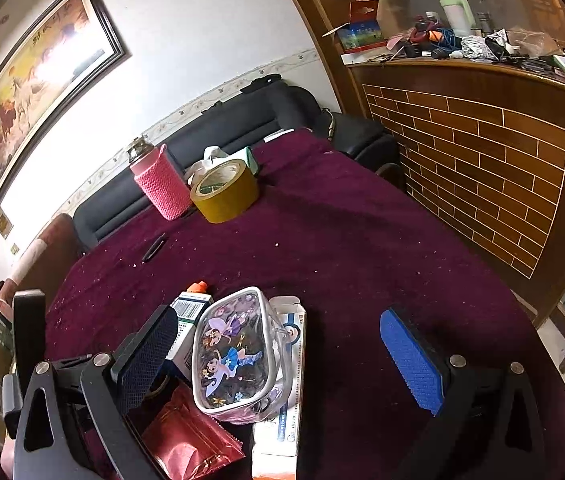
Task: Organize objects
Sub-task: 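Grasp the black tape roll by its rim with the left gripper, then grasp the white barcode medicine box with the right gripper while the left gripper holds the tape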
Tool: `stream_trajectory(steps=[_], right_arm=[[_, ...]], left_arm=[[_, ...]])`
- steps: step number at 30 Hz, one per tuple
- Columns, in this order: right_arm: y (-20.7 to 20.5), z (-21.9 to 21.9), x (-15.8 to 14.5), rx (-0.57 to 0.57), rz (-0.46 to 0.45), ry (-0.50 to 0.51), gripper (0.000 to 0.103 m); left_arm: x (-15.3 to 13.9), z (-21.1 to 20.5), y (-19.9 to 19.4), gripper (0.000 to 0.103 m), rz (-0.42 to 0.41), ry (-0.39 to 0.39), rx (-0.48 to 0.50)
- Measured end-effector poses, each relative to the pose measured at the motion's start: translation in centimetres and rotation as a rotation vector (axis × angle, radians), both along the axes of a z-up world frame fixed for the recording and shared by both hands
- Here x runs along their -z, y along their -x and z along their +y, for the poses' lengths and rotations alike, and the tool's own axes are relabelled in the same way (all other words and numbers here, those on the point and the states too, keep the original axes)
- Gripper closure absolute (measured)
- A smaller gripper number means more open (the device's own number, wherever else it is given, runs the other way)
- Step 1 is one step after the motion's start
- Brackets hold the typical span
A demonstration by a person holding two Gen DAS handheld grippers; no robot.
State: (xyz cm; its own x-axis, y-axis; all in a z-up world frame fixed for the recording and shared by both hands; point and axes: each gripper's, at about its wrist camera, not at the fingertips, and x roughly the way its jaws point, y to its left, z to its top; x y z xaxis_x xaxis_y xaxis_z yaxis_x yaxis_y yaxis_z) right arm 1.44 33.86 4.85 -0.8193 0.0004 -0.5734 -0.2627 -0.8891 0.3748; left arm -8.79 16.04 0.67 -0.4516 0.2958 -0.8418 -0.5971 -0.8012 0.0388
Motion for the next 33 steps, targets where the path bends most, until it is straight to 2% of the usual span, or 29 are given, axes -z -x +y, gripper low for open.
stream_trajectory(steps=[3, 8, 11, 14, 17, 25, 29, 33], right_arm=[[0.2, -0.2, 0.2, 0.006, -0.013, -0.018, 0.000], [0.3, 0.0, 0.6, 0.020, -0.031, -0.027, 0.000], [0.4, 0.3, 0.9, 0.021, -0.039, -0.013, 0.000], [0.4, 0.4, 1.0, 0.022, -0.045, -0.014, 0.000], [0.5, 0.2, 1.1, 0.019, -0.055, -0.020, 0.000], [0.8, -0.2, 1.7, 0.015, -0.081, -0.054, 0.000], [0.4, 0.8, 2.0, 0.032, -0.073, -0.004, 0.000], [-1.2, 2.1, 1.9, 0.088, -0.064, 0.031, 0.000]], left_arm=[[-0.1, 0.1, -0.4, 0.093, 0.001, 0.011, 0.002], [-1.1, -2.7, -1.6, 0.093, 0.012, -0.021, -0.013], [-2.5, -6.1, -3.0, 0.093, 0.029, -0.057, -0.049], [-4.1, -10.3, -5.2, 0.093, 0.014, -0.130, -0.101], [-4.7, -13.3, -7.6, 0.093, -0.003, -0.161, -0.131], [-2.5, -16.8, -13.7, 0.093, -0.050, -0.167, -0.177], [-1.8, -17.7, -15.0, 0.093, -0.074, -0.214, -0.203], [-1.5, -18.2, -15.8, 0.093, -0.054, -0.177, -0.217]])
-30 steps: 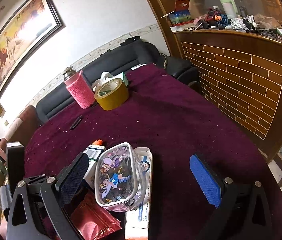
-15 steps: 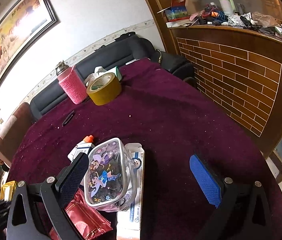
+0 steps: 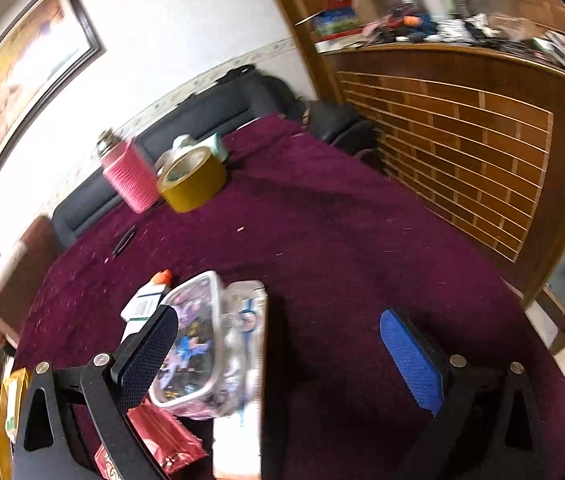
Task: Organize objects
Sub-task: 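Grasp the white barcode medicine box with the right gripper while the left gripper holds the tape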
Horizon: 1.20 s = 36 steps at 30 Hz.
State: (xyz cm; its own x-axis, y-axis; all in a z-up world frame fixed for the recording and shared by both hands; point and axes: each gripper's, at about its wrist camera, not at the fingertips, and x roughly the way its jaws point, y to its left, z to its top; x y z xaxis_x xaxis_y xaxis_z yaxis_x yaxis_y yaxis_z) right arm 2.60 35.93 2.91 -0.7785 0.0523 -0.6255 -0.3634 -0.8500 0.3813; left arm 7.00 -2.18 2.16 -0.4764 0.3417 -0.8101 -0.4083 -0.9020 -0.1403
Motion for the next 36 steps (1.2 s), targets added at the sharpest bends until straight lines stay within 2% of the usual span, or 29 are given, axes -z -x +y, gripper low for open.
stream_trajectory(steps=[4, 10, 15, 19, 26, 29, 36], right_arm=[[-1.2, 0.6, 0.4, -0.031, -0.022, 0.089, 0.000], [-1.3, -1.0, -1.2, -0.098, -0.039, 0.071, 0.000], [0.5, -4.3, -3.5, -0.268, -0.003, 0.157, 0.000], [4.0, -7.7, -3.6, -0.393, -0.062, 0.232, 0.000], [8.5, -12.6, -1.8, -0.382, -0.233, 0.064, 0.002], [9.3, -13.3, -1.6, -0.374, -0.267, 0.017, 0.005], [12.1, -14.7, -1.1, -0.348, -0.373, -0.176, 0.022]], left_arm=[[0.6, -0.7, 0.1, 0.093, -0.022, 0.007, -0.006], [1.3, -1.1, 0.0, 0.093, -0.037, -0.027, -0.012], [1.4, -1.3, 0.2, 0.091, -0.035, -0.041, -0.015], [1.4, -1.5, 0.3, 0.091, -0.041, -0.060, -0.020], [1.4, -1.8, 0.6, 0.090, -0.062, -0.095, -0.021], [1.5, -2.2, 0.8, 0.090, -0.076, -0.127, -0.019], [1.5, -2.1, 0.5, 0.081, -0.079, -0.155, 0.000]])
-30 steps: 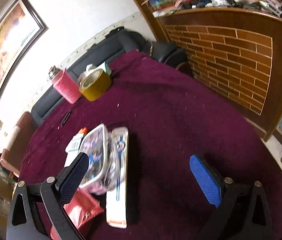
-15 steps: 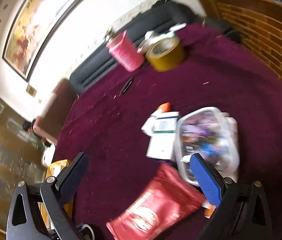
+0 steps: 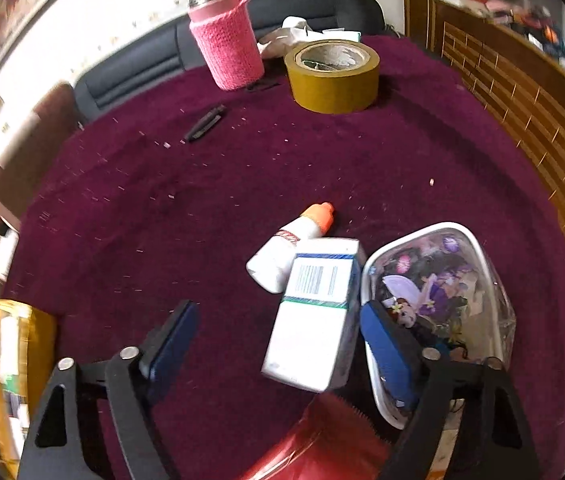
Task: Organize objects
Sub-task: 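Grasp the white barcode medicine box with the right gripper while the left gripper holds the tape, then place the tape roll and white medicine box into the yellow box with both grippers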
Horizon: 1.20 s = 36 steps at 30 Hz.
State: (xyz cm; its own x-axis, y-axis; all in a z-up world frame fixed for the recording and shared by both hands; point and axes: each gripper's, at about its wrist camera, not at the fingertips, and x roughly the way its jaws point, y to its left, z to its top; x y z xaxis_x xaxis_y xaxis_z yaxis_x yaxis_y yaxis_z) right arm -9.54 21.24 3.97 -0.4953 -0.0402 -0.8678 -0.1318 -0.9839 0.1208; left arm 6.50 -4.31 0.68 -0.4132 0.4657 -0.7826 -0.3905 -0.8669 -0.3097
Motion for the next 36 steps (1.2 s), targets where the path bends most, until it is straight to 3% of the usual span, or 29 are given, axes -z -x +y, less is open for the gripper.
stream_trajectory(steps=[2, 5, 9, 19, 29, 36], right_arm=[[0.6, -0.5, 0.3, 0.006, -0.019, -0.041, 0.029], [0.9, -0.9, 1.5, 0.013, -0.086, -0.110, 0.066], [-0.3, 0.0, 1.5, 0.031, -0.072, -0.095, 0.066], [-6.0, 1.1, -3.6, 0.018, 0.105, 0.065, 0.066], [-10.9, -5.2, -6.5, -0.162, 0.179, 0.229, 0.066], [-12.2, -13.7, -6.6, -0.338, 0.168, 0.286, 0.065]], left_arm=[[0.0, 0.0, -0.1, 0.081, 0.002, -0.002, 0.001], [0.0, 0.0, -0.1, 0.081, 0.010, -0.001, 0.004], [0.0, -0.3, 0.0, 0.091, 0.000, -0.029, 0.006], [-1.6, -1.5, -1.1, 0.091, 0.044, -0.078, -0.041], [-5.3, -5.9, -3.4, 0.091, 0.129, -0.136, -0.119], [-7.1, -14.5, -4.6, 0.091, 0.193, -0.096, -0.321]])
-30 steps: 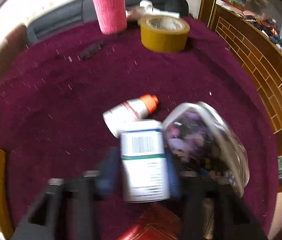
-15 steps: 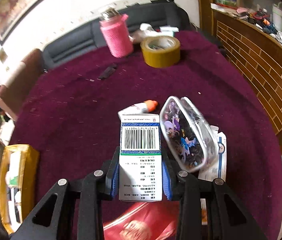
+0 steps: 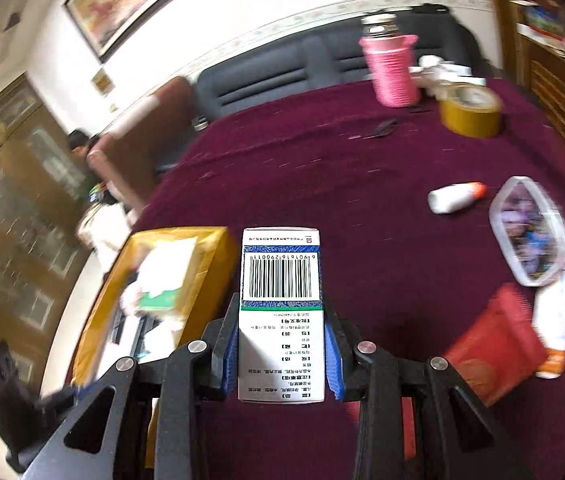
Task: Organize objects
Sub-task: 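Place the tape roll and white medicine box into the yellow box with both grippers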
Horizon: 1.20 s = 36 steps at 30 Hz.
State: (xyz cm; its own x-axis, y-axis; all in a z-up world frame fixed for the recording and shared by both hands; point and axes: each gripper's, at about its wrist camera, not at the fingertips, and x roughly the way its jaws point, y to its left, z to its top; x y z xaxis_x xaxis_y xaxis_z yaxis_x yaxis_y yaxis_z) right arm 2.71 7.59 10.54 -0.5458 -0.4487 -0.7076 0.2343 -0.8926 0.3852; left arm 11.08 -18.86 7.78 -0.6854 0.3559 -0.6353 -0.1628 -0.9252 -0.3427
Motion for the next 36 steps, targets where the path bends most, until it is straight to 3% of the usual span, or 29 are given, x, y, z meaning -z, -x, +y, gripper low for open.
stream_trajectory(steps=[8, 15, 23, 26, 28, 31, 36], right_arm=[[-0.5, -8.8, 1.6, -0.155, -0.035, 0.003, 0.065], [-0.6, -13.8, 3.3, -0.233, -0.087, -0.028, 0.065], [-0.5, -16.8, 4.9, -0.274, -0.128, -0.063, 0.065], [-0.7, -17.6, 5.4, -0.292, -0.144, -0.068, 0.065], [-1.1, -18.0, 5.4, -0.307, -0.140, -0.083, 0.064], [-1.9, -18.8, 5.6, -0.334, -0.143, -0.103, 0.065], [-3.3, -19.6, 6.5, -0.372, -0.156, -0.143, 0.065]], left_arm=[[3.0, -7.6, 1.5, 0.091, -0.082, 0.028, -0.158], [5.6, -9.1, 3.0, 0.091, -0.150, 0.047, -0.189], [6.0, -9.9, 3.8, 0.088, -0.150, 0.050, -0.205], [5.9, -9.9, 4.1, 0.075, -0.145, 0.019, -0.196], [5.5, -9.7, 3.8, 0.058, -0.128, -0.010, -0.177], [4.6, -9.4, 3.2, 0.040, -0.103, -0.033, -0.160], [2.9, -10.5, 1.6, 0.022, -0.052, -0.086, -0.206]])
